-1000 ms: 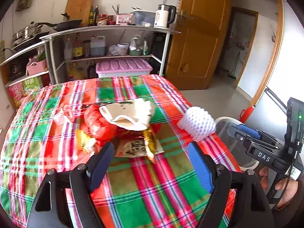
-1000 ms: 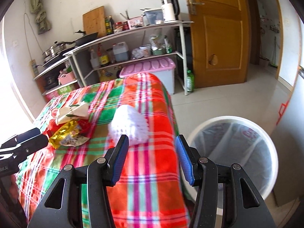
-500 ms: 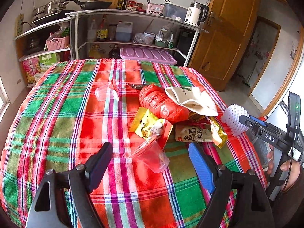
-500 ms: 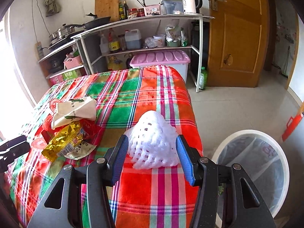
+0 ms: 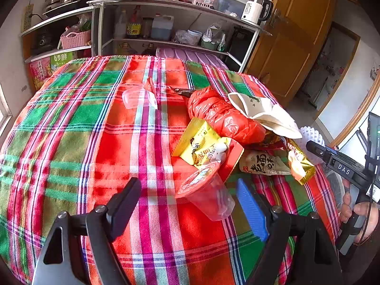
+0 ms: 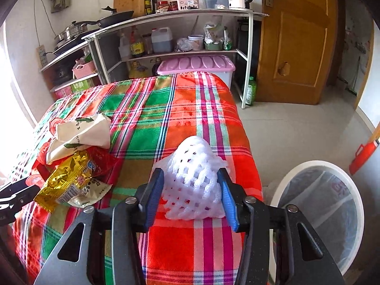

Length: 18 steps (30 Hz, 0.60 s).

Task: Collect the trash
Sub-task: 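Grasp a second foam net with the right tool while the left grasps the clear cup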

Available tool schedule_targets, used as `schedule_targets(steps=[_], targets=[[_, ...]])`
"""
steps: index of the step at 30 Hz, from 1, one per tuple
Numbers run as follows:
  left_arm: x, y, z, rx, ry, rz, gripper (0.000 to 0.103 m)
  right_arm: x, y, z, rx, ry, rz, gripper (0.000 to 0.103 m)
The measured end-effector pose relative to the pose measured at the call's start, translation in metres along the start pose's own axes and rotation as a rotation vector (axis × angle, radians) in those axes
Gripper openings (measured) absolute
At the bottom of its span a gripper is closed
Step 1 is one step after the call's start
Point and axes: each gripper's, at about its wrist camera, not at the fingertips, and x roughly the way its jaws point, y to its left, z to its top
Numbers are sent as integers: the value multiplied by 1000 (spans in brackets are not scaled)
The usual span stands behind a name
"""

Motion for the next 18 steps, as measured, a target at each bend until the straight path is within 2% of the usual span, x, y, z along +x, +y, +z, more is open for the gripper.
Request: schedule_targets(steps=[4,8,15,18], targets=[[3,0,-1,-6,8,-7,71,1,0,-2,8,6,2,31],[2,-3,0,-1,2,-11,52,0,0,-3,8,3,-2,26],[0,-2,-1,-2,-3,-6,49,-2,0,-6,18,-2,-2,15],[-3,-2,0,-2,-13,1,49,-4,1,-7,16,-10,-1,13]])
